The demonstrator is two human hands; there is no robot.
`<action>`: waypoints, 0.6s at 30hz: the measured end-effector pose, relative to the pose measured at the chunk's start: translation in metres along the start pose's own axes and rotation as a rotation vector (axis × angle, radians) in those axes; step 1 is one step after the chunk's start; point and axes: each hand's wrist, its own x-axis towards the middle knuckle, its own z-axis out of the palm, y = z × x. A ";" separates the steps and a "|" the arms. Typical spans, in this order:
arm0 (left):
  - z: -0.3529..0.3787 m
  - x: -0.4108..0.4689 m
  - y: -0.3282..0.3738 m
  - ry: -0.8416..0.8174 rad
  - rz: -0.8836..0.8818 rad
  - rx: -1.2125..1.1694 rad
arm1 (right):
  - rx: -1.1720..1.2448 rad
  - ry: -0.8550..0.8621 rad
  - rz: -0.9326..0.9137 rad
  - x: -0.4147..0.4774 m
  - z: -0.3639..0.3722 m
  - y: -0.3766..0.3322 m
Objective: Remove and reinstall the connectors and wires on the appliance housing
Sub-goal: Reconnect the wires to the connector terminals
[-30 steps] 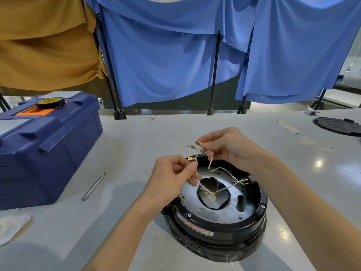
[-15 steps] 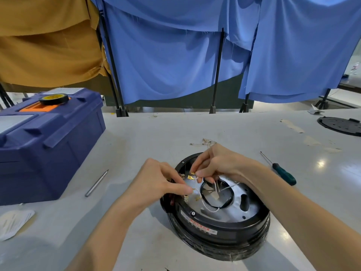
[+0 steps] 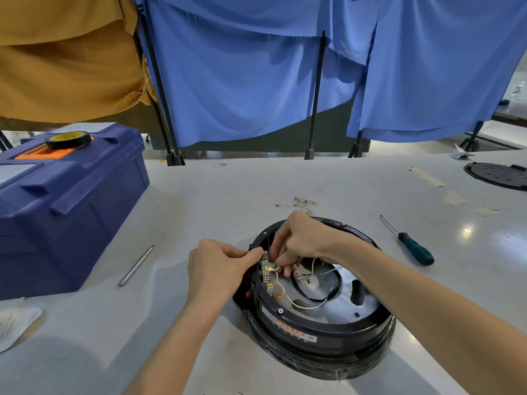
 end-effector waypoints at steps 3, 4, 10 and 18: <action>0.003 -0.002 -0.001 0.054 0.008 0.006 | 0.021 -0.017 0.014 0.003 0.000 0.001; 0.004 -0.002 -0.002 0.069 0.008 0.005 | 0.009 -0.016 0.016 0.003 -0.002 0.001; 0.008 -0.005 -0.006 0.110 0.020 -0.028 | -0.030 -0.029 -0.005 0.005 -0.003 -0.001; 0.012 -0.012 -0.008 0.190 0.028 -0.045 | -0.022 0.013 -0.037 0.005 0.002 0.002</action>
